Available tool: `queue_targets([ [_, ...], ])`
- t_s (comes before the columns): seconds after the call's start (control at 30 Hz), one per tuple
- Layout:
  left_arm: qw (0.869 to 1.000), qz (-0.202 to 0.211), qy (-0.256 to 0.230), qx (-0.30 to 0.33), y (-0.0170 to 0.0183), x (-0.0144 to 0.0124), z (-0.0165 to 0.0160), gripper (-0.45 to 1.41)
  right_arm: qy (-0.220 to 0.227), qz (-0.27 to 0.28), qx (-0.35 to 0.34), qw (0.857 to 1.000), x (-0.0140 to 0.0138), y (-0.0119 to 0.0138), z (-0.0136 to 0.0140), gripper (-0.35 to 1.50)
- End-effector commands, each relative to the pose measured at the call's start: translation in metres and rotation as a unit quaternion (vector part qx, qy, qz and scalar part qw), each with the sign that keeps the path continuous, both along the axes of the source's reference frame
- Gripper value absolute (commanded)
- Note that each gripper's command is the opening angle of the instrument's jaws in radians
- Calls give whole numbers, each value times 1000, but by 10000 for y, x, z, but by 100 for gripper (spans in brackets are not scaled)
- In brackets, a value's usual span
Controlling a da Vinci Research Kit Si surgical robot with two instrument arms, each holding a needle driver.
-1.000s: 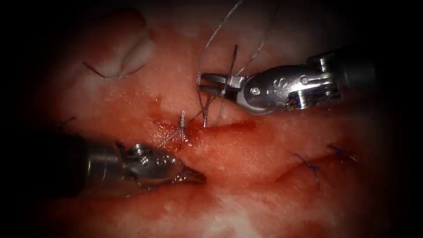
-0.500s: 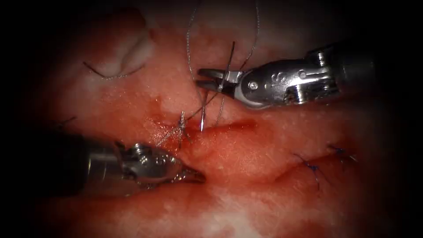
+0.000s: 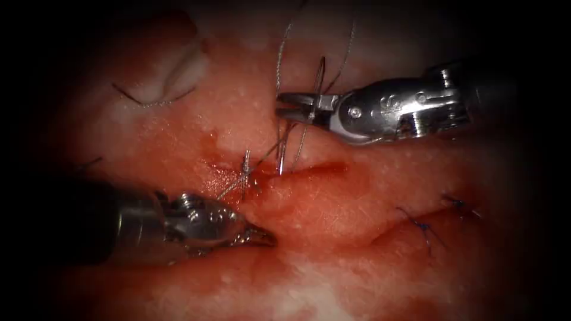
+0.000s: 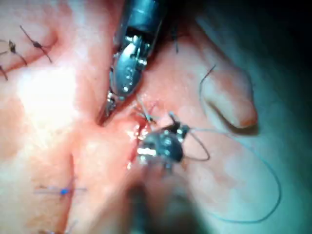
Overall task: Wound Closure
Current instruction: Insert the needle through the bottom half of the cut.
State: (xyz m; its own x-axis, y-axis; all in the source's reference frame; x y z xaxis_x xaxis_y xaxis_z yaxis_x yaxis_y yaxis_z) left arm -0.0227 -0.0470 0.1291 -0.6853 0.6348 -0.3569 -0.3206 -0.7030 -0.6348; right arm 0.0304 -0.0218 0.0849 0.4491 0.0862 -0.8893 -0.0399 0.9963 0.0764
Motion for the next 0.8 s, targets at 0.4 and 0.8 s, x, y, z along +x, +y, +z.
queue_targets([
  [0.4, 1000, -1, 0, 1, -3, -6, 5, -13, 20, -25, -10, 999, 22, -4, -1, -35],
  [0.8, 1000, 0, 0, 0, -3, -4, 6, -10, 2, -46, 5, 999, 21, -5, -4, -35],
])
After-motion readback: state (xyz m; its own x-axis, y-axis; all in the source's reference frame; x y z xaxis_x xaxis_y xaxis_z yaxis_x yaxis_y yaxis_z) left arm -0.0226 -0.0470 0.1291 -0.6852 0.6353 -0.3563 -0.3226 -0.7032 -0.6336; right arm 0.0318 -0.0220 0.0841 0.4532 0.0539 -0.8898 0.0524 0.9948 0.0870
